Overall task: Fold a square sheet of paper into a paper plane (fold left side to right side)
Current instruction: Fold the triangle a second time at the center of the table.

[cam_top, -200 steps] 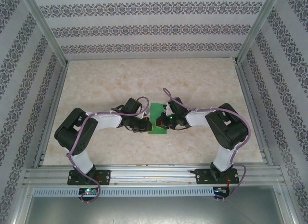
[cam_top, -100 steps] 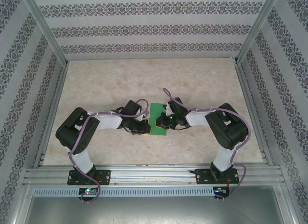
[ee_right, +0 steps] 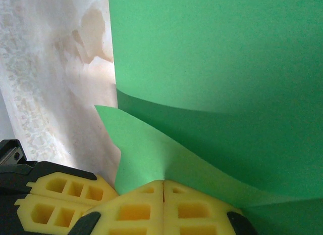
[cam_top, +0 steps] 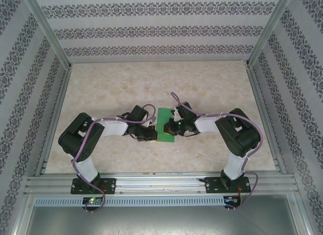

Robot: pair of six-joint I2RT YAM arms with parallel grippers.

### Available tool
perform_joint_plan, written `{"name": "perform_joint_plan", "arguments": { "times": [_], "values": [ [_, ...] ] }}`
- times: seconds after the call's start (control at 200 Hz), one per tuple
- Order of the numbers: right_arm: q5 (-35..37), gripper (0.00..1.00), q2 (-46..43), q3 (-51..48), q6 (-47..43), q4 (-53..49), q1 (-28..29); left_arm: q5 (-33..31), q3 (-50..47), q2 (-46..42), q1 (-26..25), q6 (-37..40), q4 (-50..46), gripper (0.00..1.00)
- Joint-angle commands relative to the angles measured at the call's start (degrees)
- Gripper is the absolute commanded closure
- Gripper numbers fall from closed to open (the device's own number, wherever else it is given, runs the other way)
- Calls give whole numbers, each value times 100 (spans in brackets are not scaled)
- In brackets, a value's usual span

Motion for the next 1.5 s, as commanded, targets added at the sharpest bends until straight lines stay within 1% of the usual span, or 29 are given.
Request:
{"name": "perform_joint_plan", "arguments": {
  "times": [0.0, 0.155, 0.255, 0.47, 0.654, 0.974, 1.199, 1.494],
  "values": [
    [-117, 100, -80, 49, -181, -26, 33, -288, -174, 75, -58, -6, -68, 95],
    [-50, 100, -499, 19, -346, 17, 33, -304, -213, 122, -58, -47, -61, 100],
    [-41, 100, -571, -21, -368, 27, 76, -370, -215, 142, -58, -70, -132, 100],
    [143, 100, -333, 64, -354, 36, 300, -449, -204, 140, -58, -139, -214, 100],
    [185, 100, -108, 171, -356, 19, 375, -465, -162, 193, -58, -190, -312, 100],
    [425, 100, 92, 285, -431, -347, 366, -511, -81, 250, -58, -372, -490, 100],
    [747, 100, 194, 383, -638, -802, 335, -554, -80, 302, -60, -492, -624, 100],
    [676, 100, 102, 365, -754, -766, 142, -562, -119, 392, -58, -544, -691, 100]
  ]
}}
